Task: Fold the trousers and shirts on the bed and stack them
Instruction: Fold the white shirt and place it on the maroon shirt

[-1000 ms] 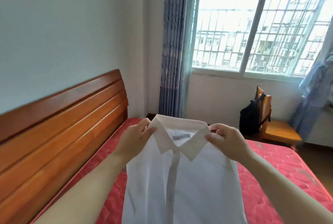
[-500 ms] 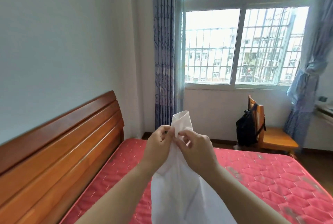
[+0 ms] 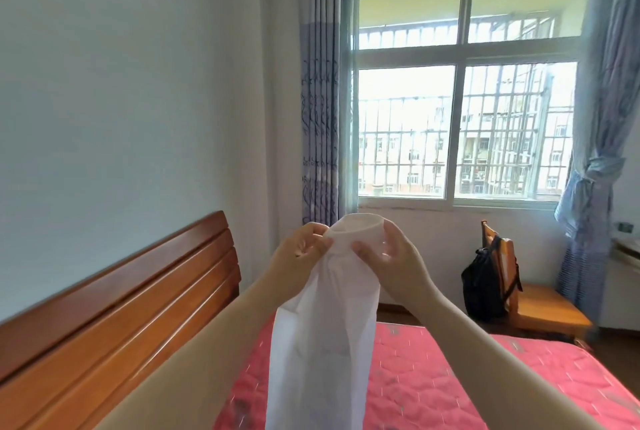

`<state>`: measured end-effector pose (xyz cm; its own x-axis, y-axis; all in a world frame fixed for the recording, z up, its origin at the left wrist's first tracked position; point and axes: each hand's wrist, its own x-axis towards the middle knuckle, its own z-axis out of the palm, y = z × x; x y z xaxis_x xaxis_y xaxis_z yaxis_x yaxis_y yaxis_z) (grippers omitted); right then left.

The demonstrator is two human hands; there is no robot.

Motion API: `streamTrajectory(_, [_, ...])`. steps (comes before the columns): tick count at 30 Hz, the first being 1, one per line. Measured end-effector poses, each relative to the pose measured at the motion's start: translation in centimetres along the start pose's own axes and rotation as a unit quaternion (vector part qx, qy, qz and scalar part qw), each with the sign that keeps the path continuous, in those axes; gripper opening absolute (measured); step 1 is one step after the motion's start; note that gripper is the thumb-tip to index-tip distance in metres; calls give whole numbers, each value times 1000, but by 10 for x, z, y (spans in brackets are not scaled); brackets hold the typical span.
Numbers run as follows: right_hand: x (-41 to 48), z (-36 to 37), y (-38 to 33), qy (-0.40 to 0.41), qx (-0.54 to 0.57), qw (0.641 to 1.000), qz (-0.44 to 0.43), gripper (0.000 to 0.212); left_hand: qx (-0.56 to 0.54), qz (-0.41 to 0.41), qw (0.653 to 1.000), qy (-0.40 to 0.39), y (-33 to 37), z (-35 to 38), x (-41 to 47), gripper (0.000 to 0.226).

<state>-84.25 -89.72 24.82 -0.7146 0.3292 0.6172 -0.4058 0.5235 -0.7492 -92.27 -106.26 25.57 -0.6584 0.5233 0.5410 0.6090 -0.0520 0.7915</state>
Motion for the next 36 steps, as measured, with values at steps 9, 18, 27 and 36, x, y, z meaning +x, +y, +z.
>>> streamTrajectory(9, [21, 47, -28, 107, -5, 985, -134, 23, -28, 13, 995, 95, -5, -16, -28, 13])
streamTrajectory(18, [9, 36, -27, 56, -121, 984, -116, 57, 16, -10, 992, 124, -30, -2, -48, 14])
streamTrajectory(27, [-2, 11, -26, -151, -129, 979, 46, 15, -22, 15, 996, 86, -43, 23, -58, 21])
streamTrajectory(36, [8, -7, -23, -58, -114, 992, -11, 14, 32, -25, 997, 72, -78, 14, -87, 15])
